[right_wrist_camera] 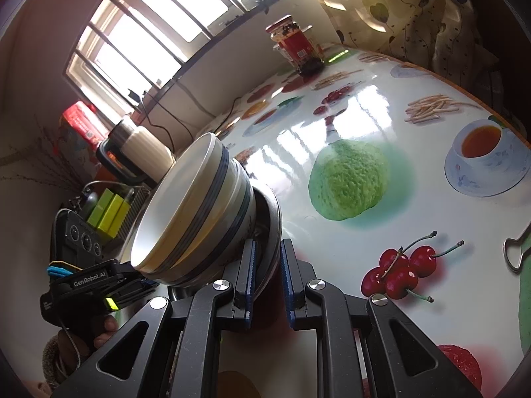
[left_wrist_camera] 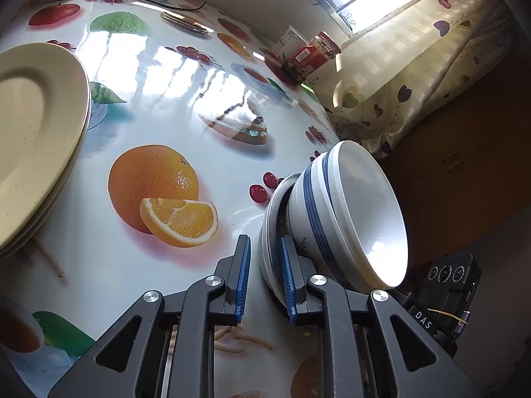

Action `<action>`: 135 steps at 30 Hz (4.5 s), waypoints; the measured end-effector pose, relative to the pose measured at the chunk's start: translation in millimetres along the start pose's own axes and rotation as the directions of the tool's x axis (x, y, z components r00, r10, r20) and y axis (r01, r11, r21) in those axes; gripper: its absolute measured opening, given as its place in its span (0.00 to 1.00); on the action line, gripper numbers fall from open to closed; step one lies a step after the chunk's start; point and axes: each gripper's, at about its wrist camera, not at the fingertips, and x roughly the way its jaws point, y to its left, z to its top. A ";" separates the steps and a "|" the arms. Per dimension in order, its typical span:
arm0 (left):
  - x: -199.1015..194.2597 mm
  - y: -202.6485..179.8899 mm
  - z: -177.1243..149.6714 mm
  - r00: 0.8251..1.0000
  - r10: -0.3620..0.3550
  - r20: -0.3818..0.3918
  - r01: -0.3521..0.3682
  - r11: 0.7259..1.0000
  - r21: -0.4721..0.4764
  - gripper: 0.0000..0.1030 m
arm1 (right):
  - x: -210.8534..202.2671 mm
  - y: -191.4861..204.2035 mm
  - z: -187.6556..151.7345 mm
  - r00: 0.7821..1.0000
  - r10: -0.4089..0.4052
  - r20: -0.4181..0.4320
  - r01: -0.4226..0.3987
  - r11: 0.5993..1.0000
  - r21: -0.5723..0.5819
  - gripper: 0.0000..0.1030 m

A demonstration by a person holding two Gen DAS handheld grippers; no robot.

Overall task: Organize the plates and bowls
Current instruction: 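Lift the steel bowl with its bowls and carry it toward the beige plates, then lower the steel bowl onto the beige plate stack with both tools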

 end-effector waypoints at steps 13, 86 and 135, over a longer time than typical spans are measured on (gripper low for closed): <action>-2.3 0.2 4.8 0.999 0.005 0.040 -0.004 1.000 -0.016 0.15 | -1.7 -0.7 -1.8 1.000 0.005 0.006 -0.005 1.000 0.000 0.14; -51.4 -33.3 6.1 0.972 0.169 0.161 -0.191 0.973 0.130 0.07 | -1.1 41.2 9.1 0.999 0.041 0.002 -0.041 0.997 -0.058 0.14; -133.1 29.3 35.3 0.925 0.264 0.272 -0.274 0.962 -0.002 0.07 | 69.7 137.9 26.2 0.983 0.140 -0.118 -0.160 0.970 -0.182 0.14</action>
